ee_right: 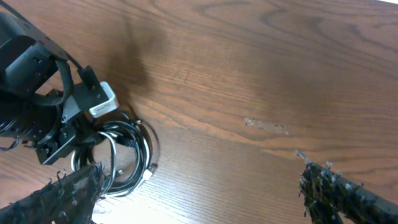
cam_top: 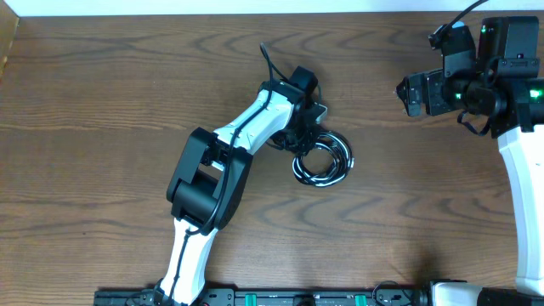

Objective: Untangle cables

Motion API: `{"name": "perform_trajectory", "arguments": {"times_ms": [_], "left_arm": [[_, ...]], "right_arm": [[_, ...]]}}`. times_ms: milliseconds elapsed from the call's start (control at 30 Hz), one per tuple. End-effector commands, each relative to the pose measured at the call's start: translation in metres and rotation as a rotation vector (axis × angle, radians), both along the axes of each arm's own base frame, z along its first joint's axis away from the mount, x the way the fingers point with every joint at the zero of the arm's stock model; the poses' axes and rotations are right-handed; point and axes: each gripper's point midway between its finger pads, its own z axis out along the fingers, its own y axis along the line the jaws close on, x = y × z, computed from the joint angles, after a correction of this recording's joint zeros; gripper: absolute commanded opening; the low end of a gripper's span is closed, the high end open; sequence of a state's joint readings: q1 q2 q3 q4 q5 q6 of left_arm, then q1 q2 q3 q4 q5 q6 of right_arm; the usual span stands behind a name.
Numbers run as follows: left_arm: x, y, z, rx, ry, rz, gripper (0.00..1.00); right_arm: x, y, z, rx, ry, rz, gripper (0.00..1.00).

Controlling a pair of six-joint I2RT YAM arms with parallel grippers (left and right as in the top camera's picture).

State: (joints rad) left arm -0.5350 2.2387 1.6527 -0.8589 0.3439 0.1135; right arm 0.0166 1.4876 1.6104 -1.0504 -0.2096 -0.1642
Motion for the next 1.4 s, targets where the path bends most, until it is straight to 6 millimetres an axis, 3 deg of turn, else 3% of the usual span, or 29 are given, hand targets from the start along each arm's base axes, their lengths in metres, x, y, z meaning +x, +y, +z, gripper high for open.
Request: {"name": "perform_trajectory", "arguments": {"times_ms": [0,167,367,633,767,833,967,1167,1367], "left_arm": [[-0.036,0.029,-0.056,0.158,0.127,-0.041,0.08],[-0.01,0.018,-0.002,0.081,-0.005,-0.025,0.08],[0.016,0.026,0.068,-0.009,-0.158,0.029,0.08],[0.04,0.043,0.167,-0.137,-0.396,0.112,0.07],[0.039,0.034,0.209,-0.282,-0.453,0.113,0.07],[0.037,0.033,0.222,-0.319,-0.468,0.125,0.08],[0.035,0.033,0.228,-0.328,-0.479,0.122,0.08],[0.028,0.023,0.235,-0.395,-0.454,0.096,0.08],[0.022,0.019,0.247,-0.438,-0.457,0.076,0.08]], "right_arm": [[0.003,0.003,0.005,-0.004,-0.017,0.022,0.99],[0.001,0.003,0.004,-0.004,-0.008,0.022,0.99],[0.0,0.004,0.003,0.0,-0.004,0.024,0.99],[-0.001,0.008,0.004,0.029,0.002,0.028,0.99],[-0.004,0.01,0.002,0.044,0.021,0.022,0.99],[-0.008,0.019,0.002,0.074,0.034,0.056,0.99],[-0.02,0.049,0.003,0.106,0.034,0.225,0.99],[-0.029,0.083,0.004,0.094,0.027,0.332,0.99],[-0.029,0.099,0.001,0.113,0.039,0.348,0.99]]}}
